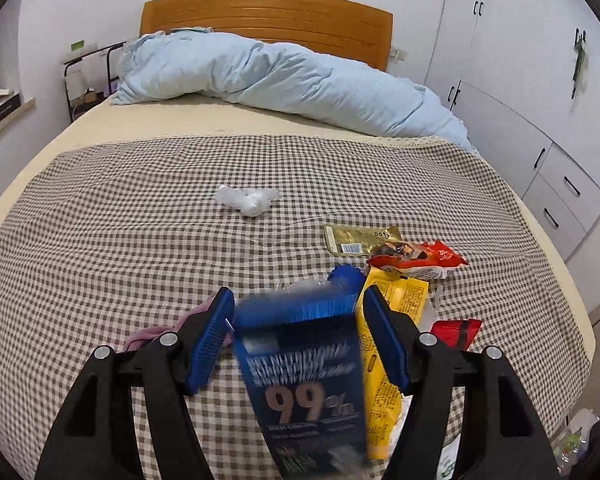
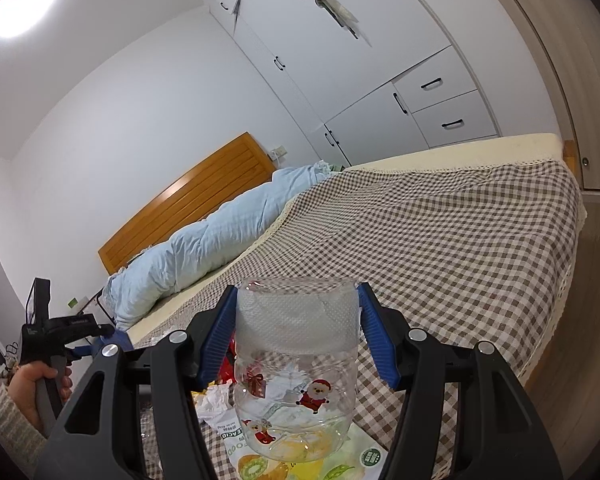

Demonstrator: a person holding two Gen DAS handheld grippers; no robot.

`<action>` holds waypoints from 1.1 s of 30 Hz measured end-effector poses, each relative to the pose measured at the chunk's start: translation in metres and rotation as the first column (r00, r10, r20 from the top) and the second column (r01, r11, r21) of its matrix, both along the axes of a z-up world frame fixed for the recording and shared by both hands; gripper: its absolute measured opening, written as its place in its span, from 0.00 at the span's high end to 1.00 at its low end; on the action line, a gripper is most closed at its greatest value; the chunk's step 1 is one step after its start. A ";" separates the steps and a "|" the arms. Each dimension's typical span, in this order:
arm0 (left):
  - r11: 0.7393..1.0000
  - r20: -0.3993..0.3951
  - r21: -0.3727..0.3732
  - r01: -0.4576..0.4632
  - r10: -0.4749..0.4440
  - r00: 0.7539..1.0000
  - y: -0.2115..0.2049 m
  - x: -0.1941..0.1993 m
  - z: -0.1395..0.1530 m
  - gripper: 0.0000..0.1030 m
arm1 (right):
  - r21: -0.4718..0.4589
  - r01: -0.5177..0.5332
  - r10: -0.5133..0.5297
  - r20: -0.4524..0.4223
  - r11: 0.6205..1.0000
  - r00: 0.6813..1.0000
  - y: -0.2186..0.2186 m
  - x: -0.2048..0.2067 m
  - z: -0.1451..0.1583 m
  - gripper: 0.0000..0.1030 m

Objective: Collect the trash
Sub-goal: 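Lift the blue box off the bed with the left tool while the right tool holds the bottle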

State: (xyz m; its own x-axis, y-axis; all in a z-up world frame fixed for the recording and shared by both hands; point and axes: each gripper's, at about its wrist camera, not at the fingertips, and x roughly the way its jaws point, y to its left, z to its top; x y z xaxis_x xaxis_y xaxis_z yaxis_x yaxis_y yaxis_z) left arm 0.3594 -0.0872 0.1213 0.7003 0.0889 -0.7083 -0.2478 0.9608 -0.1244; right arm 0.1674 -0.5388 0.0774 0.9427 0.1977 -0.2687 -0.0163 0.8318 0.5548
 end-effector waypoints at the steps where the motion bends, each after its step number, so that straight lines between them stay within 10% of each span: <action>1: 1.000 0.008 0.002 -0.002 0.001 1.000 0.002 -0.001 0.000 0.37 | 0.000 -0.001 0.001 0.000 1.000 1.000 0.001 -0.001 0.000 0.43; 13: 0.995 -0.083 -0.083 -0.049 0.043 0.996 0.028 0.013 -0.023 0.24 | -0.012 -0.015 0.015 -0.005 1.000 1.000 0.003 0.002 0.002 0.43; 27: 0.990 -0.330 -0.127 -0.058 0.013 0.944 0.051 0.120 -0.084 0.23 | -0.007 -0.125 0.124 -0.055 0.992 0.991 0.017 0.043 0.000 0.43; 33: 0.978 -0.361 -0.205 -0.043 -0.034 0.932 0.056 0.117 -0.094 0.42 | -0.029 -0.132 0.131 -0.033 0.991 0.991 0.020 0.038 0.005 0.43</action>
State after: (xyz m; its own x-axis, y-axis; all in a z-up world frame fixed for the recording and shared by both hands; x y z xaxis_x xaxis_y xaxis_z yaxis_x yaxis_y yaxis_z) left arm 0.4765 -0.0315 0.0278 0.3937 -0.0833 -0.9154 -0.3174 0.9223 -0.2204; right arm 0.2057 -0.5192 0.0827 0.9003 0.3102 -0.3052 -0.1097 0.8404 0.5308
